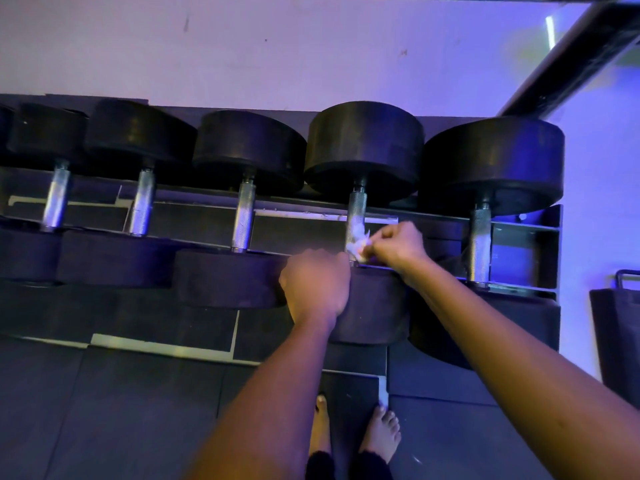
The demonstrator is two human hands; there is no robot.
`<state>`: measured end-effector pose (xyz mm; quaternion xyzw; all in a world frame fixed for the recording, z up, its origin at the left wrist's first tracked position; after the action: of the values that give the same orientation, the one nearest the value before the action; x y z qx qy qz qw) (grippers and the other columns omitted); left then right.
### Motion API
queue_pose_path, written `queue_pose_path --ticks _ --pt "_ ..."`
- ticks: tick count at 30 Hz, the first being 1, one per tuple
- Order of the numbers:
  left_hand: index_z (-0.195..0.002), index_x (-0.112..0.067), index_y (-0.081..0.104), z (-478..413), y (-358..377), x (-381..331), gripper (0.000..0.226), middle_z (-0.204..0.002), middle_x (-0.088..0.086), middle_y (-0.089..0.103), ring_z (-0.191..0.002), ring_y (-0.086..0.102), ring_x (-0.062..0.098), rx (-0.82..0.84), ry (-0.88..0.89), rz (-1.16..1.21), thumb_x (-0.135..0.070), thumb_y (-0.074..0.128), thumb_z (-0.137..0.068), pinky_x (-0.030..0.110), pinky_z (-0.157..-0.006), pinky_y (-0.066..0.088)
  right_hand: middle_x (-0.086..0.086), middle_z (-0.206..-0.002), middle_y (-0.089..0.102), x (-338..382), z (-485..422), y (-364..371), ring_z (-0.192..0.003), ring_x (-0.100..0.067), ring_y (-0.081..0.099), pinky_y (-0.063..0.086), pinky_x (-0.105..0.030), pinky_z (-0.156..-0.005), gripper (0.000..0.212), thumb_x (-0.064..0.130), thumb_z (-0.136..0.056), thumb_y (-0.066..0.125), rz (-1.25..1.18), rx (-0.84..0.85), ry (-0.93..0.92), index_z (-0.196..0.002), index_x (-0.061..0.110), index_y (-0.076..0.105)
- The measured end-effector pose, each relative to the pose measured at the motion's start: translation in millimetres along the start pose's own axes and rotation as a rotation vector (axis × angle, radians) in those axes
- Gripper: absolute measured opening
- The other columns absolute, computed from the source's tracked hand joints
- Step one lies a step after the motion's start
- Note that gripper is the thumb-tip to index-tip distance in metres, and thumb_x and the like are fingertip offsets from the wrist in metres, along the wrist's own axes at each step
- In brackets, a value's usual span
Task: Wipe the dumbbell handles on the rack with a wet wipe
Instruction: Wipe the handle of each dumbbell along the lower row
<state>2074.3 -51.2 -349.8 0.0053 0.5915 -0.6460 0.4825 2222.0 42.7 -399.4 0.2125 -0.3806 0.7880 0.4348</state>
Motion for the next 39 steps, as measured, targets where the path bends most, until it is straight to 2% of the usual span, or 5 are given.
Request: queue_pose_path --ticks 7,14,22,30,39 --pt "-0.075 -0.024 0.062 -1.3 1.9 3.0 0.027 -0.093 -0.003 0.066 -0.099 0.049 0.020 0.010 0.005 0.002 -0.041 0.046 -0.088 0.038 -0.091 0.039 -0.009 -0.073 0.070 -8.6 -23.1 -7.9 -0.070 -0.024 0.069 0.061 -0.043 -0.072 0.021 -0.005 -0.055 0.078 -0.127 0.011 0.082 -0.055 0.013 0.067" --pt "-0.076 -0.024 0.063 1.8 -0.6 1.0 0.023 -0.083 -0.010 0.054 -0.098 0.049 0.019 0.011 -0.004 0.024 -0.036 0.049 -0.091 0.037 -0.091 0.037 -0.013 -0.090 0.068 2.2 -49.2 -1.8 -0.084 -0.028 0.068 0.056 -0.030 -0.056 0.028 -0.015 -0.070 0.062 -0.460 -0.066 0.083 -0.082 0.010 0.067" --pt "-0.069 -0.026 0.057 1.0 -1.2 -0.2 0.029 -0.083 -0.009 0.059 -0.099 0.050 0.022 -0.020 -0.005 0.037 -0.045 0.037 -0.078 0.039 -0.091 0.038 -0.005 -0.055 0.049 -2.4 -14.5 11.4 -0.055 -0.014 0.048 0.044 -0.018 -0.055 0.019 -0.005 -0.075 0.055 0.177 0.105 -0.034 -0.061 0.005 0.063" --pt "-0.079 -0.022 0.066 0.0 0.6 2.3 0.028 -0.092 -0.005 0.063 -0.100 0.049 0.020 -0.001 0.002 0.031 -0.039 0.048 -0.089 0.041 -0.094 0.038 -0.021 -0.076 0.062 -7.8 -21.5 11.5 -0.069 -0.029 0.064 0.061 -0.038 -0.068 0.020 -0.017 -0.074 0.051 -0.282 0.039 0.083 -0.075 -0.004 0.066" --pt "-0.077 -0.026 0.060 -0.1 2.2 3.0 0.022 -0.090 -0.010 0.060 -0.100 0.047 0.016 0.022 -0.008 0.031 -0.039 0.048 -0.090 0.041 -0.096 0.037 -0.012 -0.082 0.072 -5.8 -16.2 9.8 -0.066 -0.018 0.070 0.060 -0.029 -0.064 0.015 0.005 -0.070 0.084 -0.248 -0.004 0.029 -0.073 0.007 0.070"
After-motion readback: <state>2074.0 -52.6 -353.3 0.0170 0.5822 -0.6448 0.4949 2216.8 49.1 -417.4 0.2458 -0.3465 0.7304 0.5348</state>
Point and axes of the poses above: each hand's wrist, its own z-axis away from the middle knuckle, its own y-axis out of the palm, x = y × z, the point moved 7 cm from there along -z, towards the middle knuckle
